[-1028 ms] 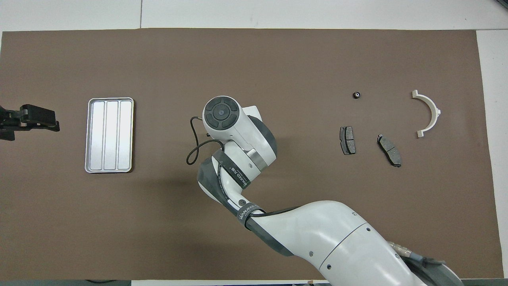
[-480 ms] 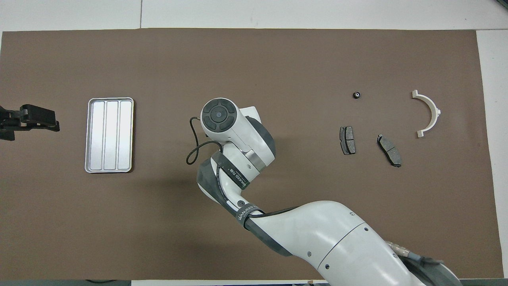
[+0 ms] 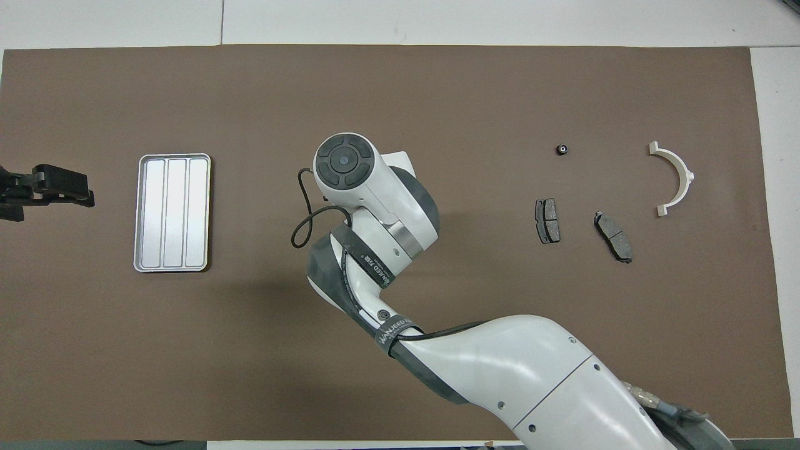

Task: Pick bearing gear from pile to tray
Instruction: 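Carry the bearing with the right gripper to mid-table and release it, then grasp the bearing with the left gripper while the right gripper withdraws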

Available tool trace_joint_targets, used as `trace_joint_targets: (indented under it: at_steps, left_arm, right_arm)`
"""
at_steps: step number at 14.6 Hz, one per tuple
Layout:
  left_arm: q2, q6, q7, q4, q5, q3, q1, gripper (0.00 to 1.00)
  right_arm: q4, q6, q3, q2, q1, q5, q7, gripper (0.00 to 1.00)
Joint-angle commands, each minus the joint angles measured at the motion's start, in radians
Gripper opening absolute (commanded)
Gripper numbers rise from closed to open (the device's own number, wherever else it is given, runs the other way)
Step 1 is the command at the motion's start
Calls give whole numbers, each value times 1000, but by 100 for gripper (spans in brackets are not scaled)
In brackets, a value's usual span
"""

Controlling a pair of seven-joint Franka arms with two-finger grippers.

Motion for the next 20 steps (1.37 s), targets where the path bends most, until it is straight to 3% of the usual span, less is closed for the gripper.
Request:
trace_joint_targets:
  at_steps: [1,4,7,9,12,14,17,20]
  left_arm:
    - [-30,8,-105,-41,-9,3,-69,100]
    - [-5,20,-264,-36,-35,1,-148,100]
    - [76,62,-324,-24,-57,1,-239,100]
    - [172,121,-479,7,-54,3,-330,100]
    - [245,253,-565,-7,-60,-3,-370,100]
    - [353,293,-594,21,-57,1,-430,100]
    - [441,408,-709,22,-60,1,-464,100]
    - [473,491,-777,2,-57,-3,-504,100]
  right_arm:
    - [-5,-43,15,-41,-88,3,-161,100]
    - [-13,-54,13,-44,-156,10,-286,100]
    - [-43,-51,13,-50,-225,13,-418,100]
    - [-76,-40,13,-55,-256,13,-476,100]
    - [-123,12,13,-52,-300,12,-544,100]
    - [-175,72,13,-55,-343,12,-616,100]
    - [-191,98,13,-49,-385,1,-703,100]
    - [-194,106,13,-46,-423,-5,-779,100]
